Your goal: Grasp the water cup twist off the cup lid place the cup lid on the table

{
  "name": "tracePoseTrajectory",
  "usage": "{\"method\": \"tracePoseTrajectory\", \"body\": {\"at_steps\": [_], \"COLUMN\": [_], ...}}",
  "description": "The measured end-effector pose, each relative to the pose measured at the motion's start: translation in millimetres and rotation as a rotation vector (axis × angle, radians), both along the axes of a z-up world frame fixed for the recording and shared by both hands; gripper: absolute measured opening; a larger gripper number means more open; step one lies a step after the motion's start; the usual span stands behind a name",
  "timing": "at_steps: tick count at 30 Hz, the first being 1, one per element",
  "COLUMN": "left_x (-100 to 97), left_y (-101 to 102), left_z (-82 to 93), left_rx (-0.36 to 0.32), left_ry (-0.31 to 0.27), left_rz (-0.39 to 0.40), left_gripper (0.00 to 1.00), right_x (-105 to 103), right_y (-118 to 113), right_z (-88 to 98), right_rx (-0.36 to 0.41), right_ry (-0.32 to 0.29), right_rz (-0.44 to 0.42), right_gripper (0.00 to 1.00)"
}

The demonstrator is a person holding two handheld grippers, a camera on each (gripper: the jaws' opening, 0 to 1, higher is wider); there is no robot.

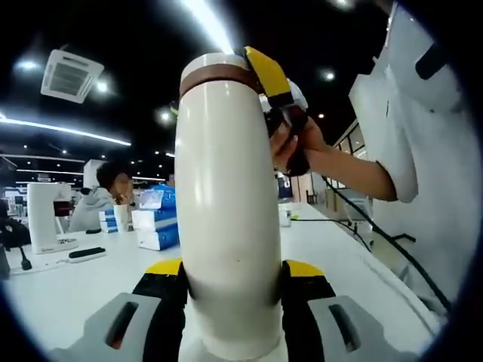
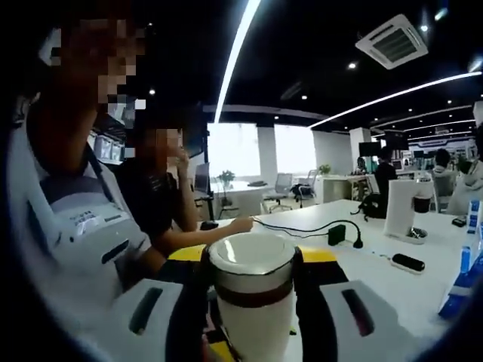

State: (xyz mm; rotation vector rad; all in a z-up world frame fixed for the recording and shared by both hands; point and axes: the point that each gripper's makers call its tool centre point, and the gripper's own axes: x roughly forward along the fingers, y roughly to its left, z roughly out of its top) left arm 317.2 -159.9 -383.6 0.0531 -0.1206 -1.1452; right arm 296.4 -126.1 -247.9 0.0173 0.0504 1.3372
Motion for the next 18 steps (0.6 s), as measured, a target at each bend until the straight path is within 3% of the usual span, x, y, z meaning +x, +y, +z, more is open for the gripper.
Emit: {"method": "tracePoseTrajectory", "body": {"at_steps": [3, 11, 16, 18], "left_x": [-0.7, -0.5, -0.3, -0.7], "left_y": [0.3, 1.5, 2.3, 1.9], "left_z": [-0.1, 0.1, 0.3, 0.1], "left_rx": [0.001, -0.002, -0.007, -0.002], "left_ry": [-0.003, 0.002, 0.008, -0.001], "left_rz": [0.000, 0.002, 0.002, 0.003], "left_gripper": [0.50, 0.50, 0.50, 0.50], "right_x": [-4.5, -1.3, 1.5, 0.2], "right_y": [4.7, 4.8, 0.4, -1.4], "right_z": [-0.8, -0.1, 1.0, 0.9], "right_rx": [0.002, -0.003, 0.007, 0.008], "right_ry": [-0.031, -0.014, -0.004, -0.027], "right_rz": [0.050, 0.135, 0.128, 0.112], "right_gripper": [0.47, 0.47, 0.47, 0.47]}}
